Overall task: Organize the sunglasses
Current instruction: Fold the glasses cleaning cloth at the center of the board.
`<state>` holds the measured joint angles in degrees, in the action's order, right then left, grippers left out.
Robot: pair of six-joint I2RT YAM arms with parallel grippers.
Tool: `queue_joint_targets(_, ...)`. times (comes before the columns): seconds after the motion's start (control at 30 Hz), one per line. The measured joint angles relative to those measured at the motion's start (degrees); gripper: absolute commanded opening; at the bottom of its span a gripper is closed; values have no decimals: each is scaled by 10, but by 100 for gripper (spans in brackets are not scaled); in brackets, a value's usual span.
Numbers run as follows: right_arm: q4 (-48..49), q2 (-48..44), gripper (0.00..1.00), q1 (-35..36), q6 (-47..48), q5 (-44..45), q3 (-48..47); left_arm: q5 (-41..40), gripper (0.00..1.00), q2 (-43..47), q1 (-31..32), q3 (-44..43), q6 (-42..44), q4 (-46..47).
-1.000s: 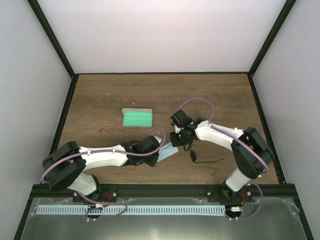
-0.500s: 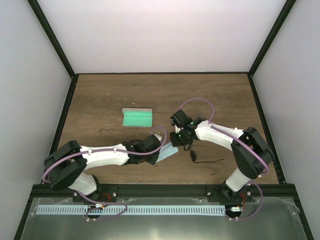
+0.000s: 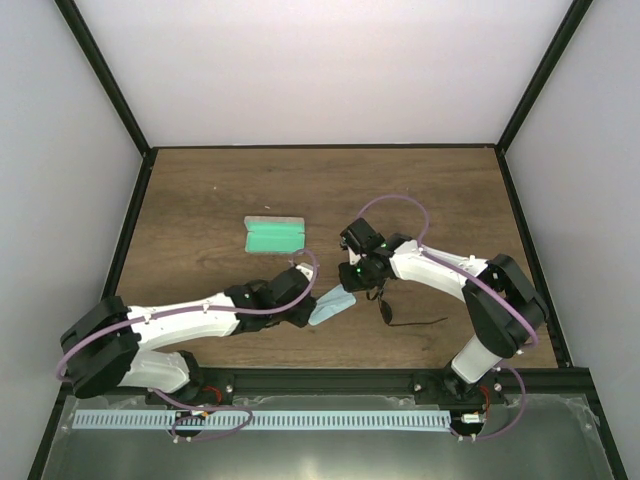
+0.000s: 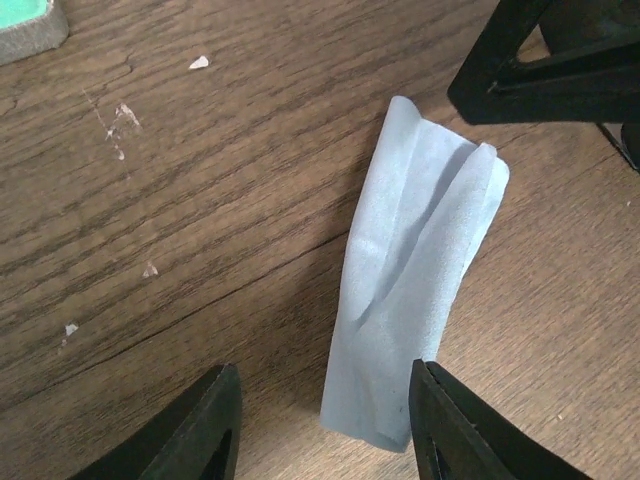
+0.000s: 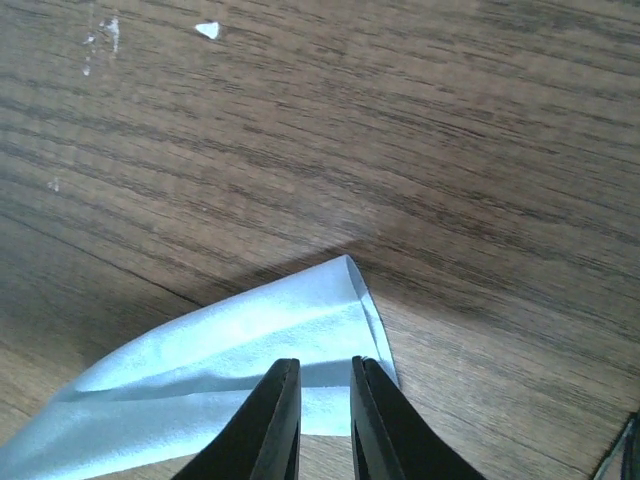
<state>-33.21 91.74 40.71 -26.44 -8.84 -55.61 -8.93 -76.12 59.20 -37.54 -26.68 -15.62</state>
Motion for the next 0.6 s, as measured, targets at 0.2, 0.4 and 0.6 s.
queue_joint_targets(0.2,4,10,15,18,-3,-11,-14,1,53,6,0,4,-3,3)
queue_joint_targets(0.4,17,33,14,43,-7,-20,-37,2,54,4,0,13,-3,6)
queue_joint_targets(0.6,26,43,10,45,-11,-33,-37,4,53,-7,0,14,-2,9)
